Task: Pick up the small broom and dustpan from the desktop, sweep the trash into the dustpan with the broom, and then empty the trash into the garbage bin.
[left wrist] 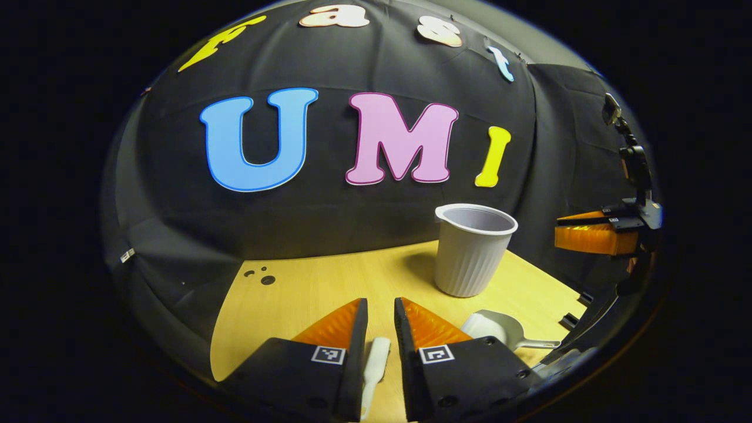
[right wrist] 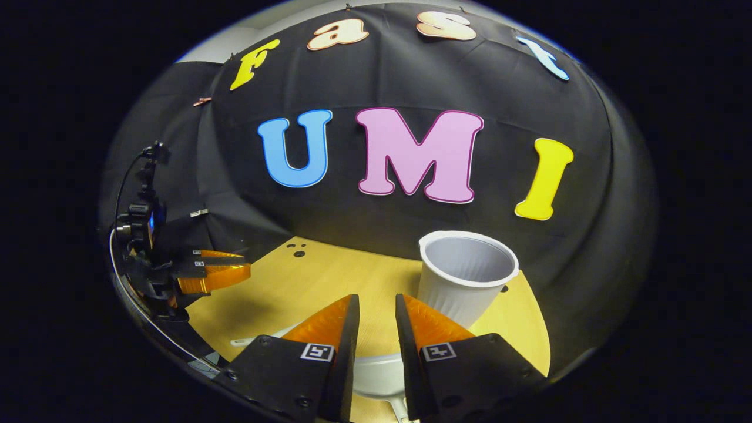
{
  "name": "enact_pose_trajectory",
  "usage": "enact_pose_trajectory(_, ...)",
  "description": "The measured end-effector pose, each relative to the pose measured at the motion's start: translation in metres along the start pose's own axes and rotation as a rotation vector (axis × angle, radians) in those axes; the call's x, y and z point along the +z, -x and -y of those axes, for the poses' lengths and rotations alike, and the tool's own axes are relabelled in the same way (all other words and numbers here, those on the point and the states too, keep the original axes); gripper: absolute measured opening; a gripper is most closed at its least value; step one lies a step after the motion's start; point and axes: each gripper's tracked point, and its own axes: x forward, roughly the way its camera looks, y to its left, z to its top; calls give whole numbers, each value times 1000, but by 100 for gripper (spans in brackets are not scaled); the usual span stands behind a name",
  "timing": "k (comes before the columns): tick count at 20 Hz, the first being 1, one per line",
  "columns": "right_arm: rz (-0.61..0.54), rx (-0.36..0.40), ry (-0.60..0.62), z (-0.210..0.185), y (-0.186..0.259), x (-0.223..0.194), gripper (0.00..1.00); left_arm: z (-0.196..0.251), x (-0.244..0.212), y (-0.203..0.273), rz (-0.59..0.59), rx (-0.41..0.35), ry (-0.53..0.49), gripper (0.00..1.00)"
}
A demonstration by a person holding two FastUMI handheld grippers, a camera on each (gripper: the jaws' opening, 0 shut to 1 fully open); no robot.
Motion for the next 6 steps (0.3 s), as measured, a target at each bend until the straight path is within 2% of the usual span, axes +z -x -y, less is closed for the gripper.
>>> enact_pose_trajectory(4,-4,-23,-1,-3,3,0,41,-1,-6,0,-10,-21,1,31)
enact_pose_trajectory(5,-5,-24,-2,-3,4,0,37,-1,-6,0,-11,-22,-2,31)
enact_pose_trajectory(6,-2,-24,-4,-3,4,1,39,0,-5,1,-11,-25,-6,31)
